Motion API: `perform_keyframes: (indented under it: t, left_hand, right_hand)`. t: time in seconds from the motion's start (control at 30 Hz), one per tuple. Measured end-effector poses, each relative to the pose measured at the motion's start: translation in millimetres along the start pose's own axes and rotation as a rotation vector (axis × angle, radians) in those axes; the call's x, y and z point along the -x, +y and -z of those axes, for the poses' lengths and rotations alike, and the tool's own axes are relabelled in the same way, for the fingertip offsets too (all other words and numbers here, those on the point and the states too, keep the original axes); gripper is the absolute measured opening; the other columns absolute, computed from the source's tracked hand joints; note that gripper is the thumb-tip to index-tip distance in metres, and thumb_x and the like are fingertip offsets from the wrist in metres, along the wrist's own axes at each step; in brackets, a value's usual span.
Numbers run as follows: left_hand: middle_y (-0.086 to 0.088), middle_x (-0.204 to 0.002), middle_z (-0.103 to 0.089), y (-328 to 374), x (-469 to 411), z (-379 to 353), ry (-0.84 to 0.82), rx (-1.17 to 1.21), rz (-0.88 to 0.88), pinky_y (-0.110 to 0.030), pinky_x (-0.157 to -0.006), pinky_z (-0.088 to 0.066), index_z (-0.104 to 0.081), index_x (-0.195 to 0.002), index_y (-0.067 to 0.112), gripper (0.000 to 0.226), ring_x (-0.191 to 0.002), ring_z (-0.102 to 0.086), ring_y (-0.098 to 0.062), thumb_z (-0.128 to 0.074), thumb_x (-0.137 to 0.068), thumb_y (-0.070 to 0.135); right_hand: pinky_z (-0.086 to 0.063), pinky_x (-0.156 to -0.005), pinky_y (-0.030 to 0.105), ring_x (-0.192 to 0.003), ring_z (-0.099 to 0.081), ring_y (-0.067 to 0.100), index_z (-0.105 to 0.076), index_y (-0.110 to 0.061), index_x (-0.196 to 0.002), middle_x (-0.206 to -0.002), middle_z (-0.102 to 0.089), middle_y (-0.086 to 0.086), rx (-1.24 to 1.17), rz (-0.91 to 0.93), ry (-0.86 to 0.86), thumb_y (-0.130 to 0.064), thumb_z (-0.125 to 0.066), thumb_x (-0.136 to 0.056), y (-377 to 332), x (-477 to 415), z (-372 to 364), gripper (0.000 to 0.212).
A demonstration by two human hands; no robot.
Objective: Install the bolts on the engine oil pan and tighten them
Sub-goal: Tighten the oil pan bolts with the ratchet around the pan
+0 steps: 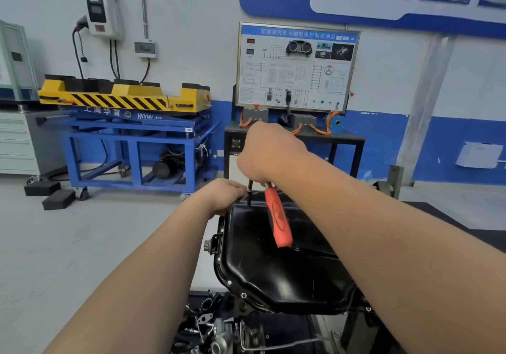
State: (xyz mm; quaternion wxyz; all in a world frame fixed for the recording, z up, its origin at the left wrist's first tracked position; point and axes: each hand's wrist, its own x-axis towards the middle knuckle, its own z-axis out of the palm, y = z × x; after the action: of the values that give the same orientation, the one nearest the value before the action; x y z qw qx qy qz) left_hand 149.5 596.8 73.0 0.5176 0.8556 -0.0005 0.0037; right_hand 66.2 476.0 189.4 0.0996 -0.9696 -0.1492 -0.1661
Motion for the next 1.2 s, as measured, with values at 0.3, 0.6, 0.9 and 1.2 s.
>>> perform_keyframes:
  t: [0.3, 0.6, 0.9, 1.2]
  left_hand:
    - [-0.017, -0.079, -0.064, 2, -7, 6, 0.000, -0.365, -0.218, -0.043, -0.076, -0.052, -0.066, -0.072, 0.012, 0.016, -0.071, -0.052, -0.021, -0.055, -0.082, 0.008]
    - [-0.005, -0.087, -0.056, 14, 7, 7, -0.072, -0.317, -0.149, -0.033, -0.073, -0.044, -0.066, -0.096, 0.012, 0.076, -0.079, -0.048, -0.019, -0.053, -0.057, 0.076]
    - [-0.007, -0.077, -0.057, 42, 12, 1, -0.106, -0.786, -0.158, -0.031, -0.062, -0.044, -0.060, -0.095, 0.002, 0.035, -0.068, -0.054, -0.026, -0.041, -0.097, 0.031]
    - [-0.016, -0.124, -0.056, 48, 8, -7, -0.069, -0.859, -0.099, -0.036, -0.090, -0.040, -0.050, -0.128, 0.006, 0.044, -0.102, -0.050, -0.029, -0.033, -0.097, 0.033]
  right_hand:
    - [-0.029, -0.048, 0.027, -0.055, -0.038, 0.016, -0.045, -0.009, -0.077, -0.064, -0.042, 0.001, -0.217, 0.059, -0.164, -0.011, -0.041, -0.097, -10, 14, 5, 0.020]
    - [-0.060, -0.066, 0.041, -0.052, -0.063, 0.023, -0.057, 0.000, -0.082, -0.061, -0.063, 0.014, -0.893, -0.127, -0.178, -0.020, -0.066, -0.087, 14, 3, -7, 0.023]
    - [-0.056, -0.071, 0.031, -0.064, -0.068, 0.021, -0.061, -0.007, -0.064, -0.067, -0.072, 0.010, -0.174, 0.023, -0.083, -0.047, -0.042, -0.095, 15, 7, 4, 0.053]
    - [-0.026, -0.045, 0.029, -0.055, -0.035, 0.018, -0.035, -0.013, -0.067, -0.067, -0.038, 0.000, 0.643, 0.337, 0.000, -0.012, -0.056, -0.089, 0, 19, 38, 0.031]
